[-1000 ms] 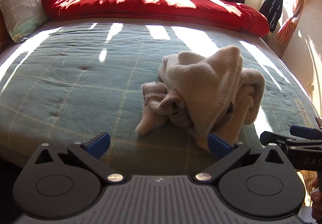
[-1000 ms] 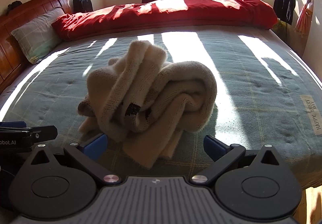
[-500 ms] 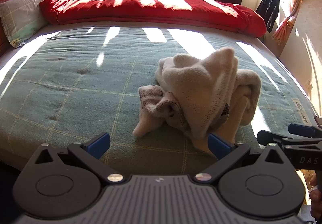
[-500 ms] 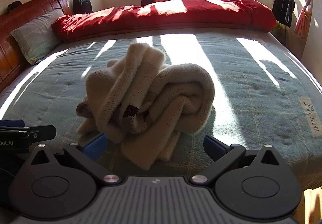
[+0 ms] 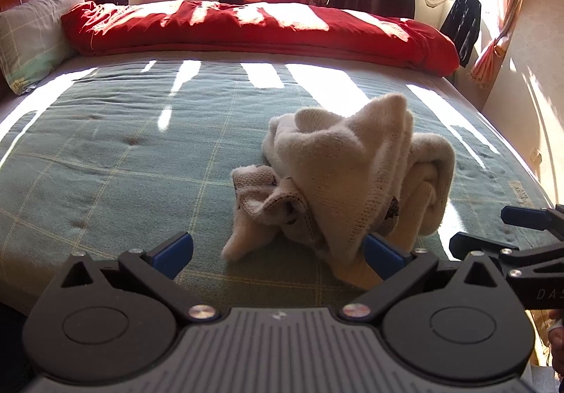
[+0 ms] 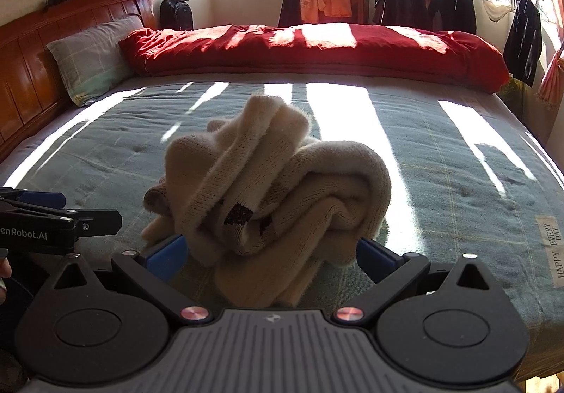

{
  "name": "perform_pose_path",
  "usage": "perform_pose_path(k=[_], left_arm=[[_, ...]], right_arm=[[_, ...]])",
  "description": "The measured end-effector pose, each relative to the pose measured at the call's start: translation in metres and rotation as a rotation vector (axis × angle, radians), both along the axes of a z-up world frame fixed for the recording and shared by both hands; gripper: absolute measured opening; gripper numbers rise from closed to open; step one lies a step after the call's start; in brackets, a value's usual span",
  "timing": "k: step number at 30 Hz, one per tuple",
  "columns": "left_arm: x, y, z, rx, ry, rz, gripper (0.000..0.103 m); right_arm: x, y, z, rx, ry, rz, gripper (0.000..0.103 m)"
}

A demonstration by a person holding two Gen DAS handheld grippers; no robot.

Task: Fold clothes
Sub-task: 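Move both tools toward the crumpled cream sweater on the bed, then grasp an edge of the cream sweater with the left tool and lift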

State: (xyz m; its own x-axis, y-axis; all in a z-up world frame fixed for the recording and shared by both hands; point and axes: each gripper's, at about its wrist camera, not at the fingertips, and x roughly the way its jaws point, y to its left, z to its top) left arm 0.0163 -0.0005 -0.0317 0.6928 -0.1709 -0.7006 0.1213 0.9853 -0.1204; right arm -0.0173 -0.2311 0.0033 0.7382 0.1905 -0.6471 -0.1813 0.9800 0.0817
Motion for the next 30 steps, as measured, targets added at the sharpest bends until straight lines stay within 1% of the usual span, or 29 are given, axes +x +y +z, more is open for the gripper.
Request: perform_pose_path(k=[2,5,6,9,11,14,18,21,25,30], left_arm=[[0.006,-0.002,-0.002,-0.033,0.016,-0.018,0.102],[0.015,-0.010,-0.005,-0.029,0.046,-0.047,0.102],[0.018,-0.013,-0.006,-0.015,0.053,-0.051,0.102],[0.024,-0.022,-0.009,0.060,0.058,-0.059,0.102],[0.025,-0.025,-0.010,0.075,0.046,-0.073,0.102],[0.027,-0.027,-0.013,0.078,0.031,-0.094,0.102],[0.030,-0.037,-0.021,0.143,0.031,-0.150,0.102],[0.035,-0.044,-0.028,0.190,0.030,-0.159,0.102],[0.044,-0.050,-0.038,0.212,0.038,-0.178,0.102],[0.055,-0.056,-0.047,0.291,0.018,-0.178,0.102]], right_arm=[[0.006,-0.002,-0.002,0.002,0.015,0.002,0.103],[0.016,-0.005,-0.006,0.015,0.062,0.001,0.103],[0.019,-0.006,-0.007,0.013,0.072,0.007,0.103],[0.026,-0.004,-0.011,-0.035,0.090,0.009,0.103],[0.028,-0.004,-0.013,-0.049,0.091,0.019,0.103],[0.034,-0.008,-0.015,-0.033,0.101,0.025,0.103],[0.039,-0.014,-0.019,-0.031,0.117,0.017,0.103],[0.042,-0.018,-0.022,-0.024,0.128,0.011,0.103],[0.045,-0.023,-0.027,-0.003,0.143,0.003,0.103],[0.051,-0.026,-0.031,0.000,0.162,-0.010,0.103]])
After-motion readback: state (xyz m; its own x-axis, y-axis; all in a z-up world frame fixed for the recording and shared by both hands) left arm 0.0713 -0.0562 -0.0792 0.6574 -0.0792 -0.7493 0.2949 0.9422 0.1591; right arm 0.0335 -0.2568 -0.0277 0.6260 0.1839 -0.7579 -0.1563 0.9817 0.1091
